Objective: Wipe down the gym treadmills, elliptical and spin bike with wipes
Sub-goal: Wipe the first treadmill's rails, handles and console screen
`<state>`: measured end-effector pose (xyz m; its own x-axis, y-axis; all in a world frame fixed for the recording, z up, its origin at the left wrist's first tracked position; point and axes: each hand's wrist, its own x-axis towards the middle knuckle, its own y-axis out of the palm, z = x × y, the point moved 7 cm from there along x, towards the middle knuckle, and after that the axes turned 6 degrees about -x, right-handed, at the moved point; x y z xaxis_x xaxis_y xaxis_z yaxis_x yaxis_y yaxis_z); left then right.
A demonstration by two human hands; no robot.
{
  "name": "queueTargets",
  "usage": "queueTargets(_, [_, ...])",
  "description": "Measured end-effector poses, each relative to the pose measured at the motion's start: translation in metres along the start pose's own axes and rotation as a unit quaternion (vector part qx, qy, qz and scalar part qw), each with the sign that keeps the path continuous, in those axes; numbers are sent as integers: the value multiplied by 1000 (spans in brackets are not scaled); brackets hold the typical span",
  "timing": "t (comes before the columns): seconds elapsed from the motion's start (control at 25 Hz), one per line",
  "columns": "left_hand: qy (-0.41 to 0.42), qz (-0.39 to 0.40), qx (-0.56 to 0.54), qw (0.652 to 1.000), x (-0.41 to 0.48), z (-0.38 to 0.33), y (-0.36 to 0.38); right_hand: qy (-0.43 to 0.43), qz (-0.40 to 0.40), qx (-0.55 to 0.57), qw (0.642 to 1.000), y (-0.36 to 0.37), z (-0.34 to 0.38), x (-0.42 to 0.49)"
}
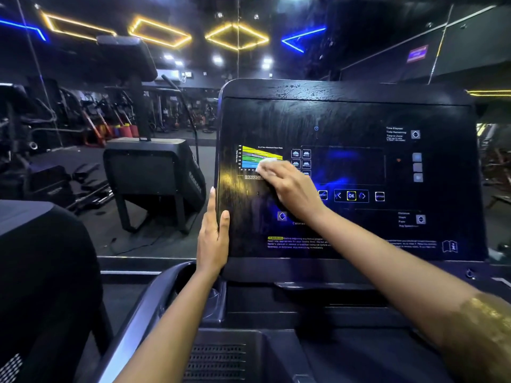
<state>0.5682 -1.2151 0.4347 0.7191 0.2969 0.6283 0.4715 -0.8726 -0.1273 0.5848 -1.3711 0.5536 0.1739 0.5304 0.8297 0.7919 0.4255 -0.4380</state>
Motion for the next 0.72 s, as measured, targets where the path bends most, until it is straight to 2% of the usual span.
queueTargets(0.12, [4, -1, 0, 1000, 1, 1, 0, -59, 16, -21, 998, 10, 33, -42])
queueTargets(0.28, [4, -1, 2, 1000, 1, 4, 1, -145, 63, 28, 987, 9, 84, -115])
queueTargets(0.36, [-1, 0, 7, 1000, 1, 5, 0, -156, 63, 56, 984, 3, 81, -118])
queueTargets(0.44, [-1, 3, 7, 1000, 1, 5, 1, -111, 37, 74, 990, -6, 55, -93])
queueTargets(0.6, [5, 0, 6, 1000, 1, 3, 0, 52, -10, 27, 998, -14, -9, -46])
queueTargets(0.72, [6, -2, 12, 1000, 1, 1, -1, 73, 1, 12, 997, -1, 12, -68])
